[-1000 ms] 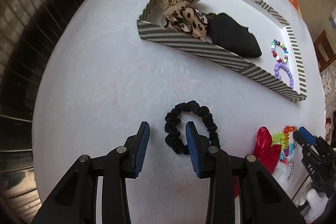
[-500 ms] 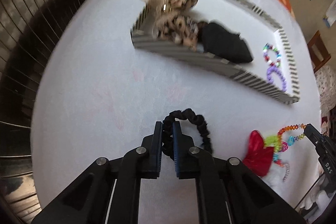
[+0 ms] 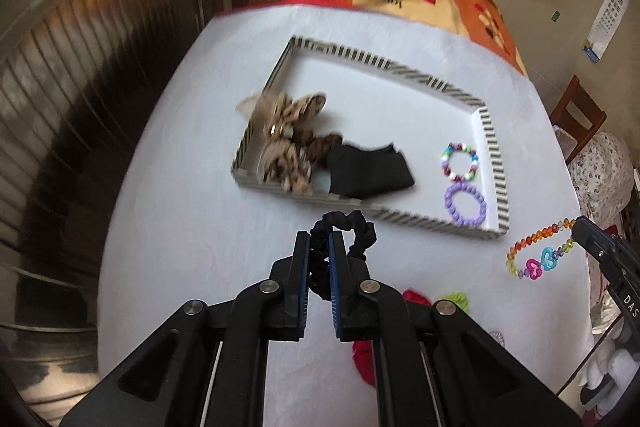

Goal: Organize jewelry
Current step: 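Grasp the black scrunchie with the left tool while the right tool grasps the rainbow bead bracelet, then carry the black scrunchie and rainbow bracelet into the striped tray and open both tools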

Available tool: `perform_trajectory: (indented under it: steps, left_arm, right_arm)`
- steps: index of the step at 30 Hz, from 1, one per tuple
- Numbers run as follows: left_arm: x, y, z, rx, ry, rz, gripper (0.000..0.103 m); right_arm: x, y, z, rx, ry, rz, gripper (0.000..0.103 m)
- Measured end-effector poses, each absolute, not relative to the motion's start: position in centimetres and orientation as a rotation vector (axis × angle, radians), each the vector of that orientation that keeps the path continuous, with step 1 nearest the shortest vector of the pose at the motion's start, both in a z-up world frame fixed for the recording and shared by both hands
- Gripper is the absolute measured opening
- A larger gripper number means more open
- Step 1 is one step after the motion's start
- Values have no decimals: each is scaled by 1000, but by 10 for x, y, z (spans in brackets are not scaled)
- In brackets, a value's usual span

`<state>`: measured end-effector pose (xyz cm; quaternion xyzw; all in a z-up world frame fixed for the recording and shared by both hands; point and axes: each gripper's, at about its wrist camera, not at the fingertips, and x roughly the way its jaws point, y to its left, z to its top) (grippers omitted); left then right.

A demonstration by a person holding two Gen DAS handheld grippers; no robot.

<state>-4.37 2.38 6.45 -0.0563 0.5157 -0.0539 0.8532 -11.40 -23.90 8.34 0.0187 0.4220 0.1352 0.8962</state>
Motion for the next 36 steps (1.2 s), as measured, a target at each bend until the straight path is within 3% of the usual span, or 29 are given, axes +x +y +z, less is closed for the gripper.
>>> perform_trajectory:
  steps: [18, 36]
  left_arm:
    - [91, 22, 83, -45, 1030, -82, 0]
    - [184, 25, -8, -38, 1164, -36, 0]
  right_arm:
    - [13, -216, 79, 12, 915, 278, 10]
    - [120, -223, 5, 10, 1044, 150, 10]
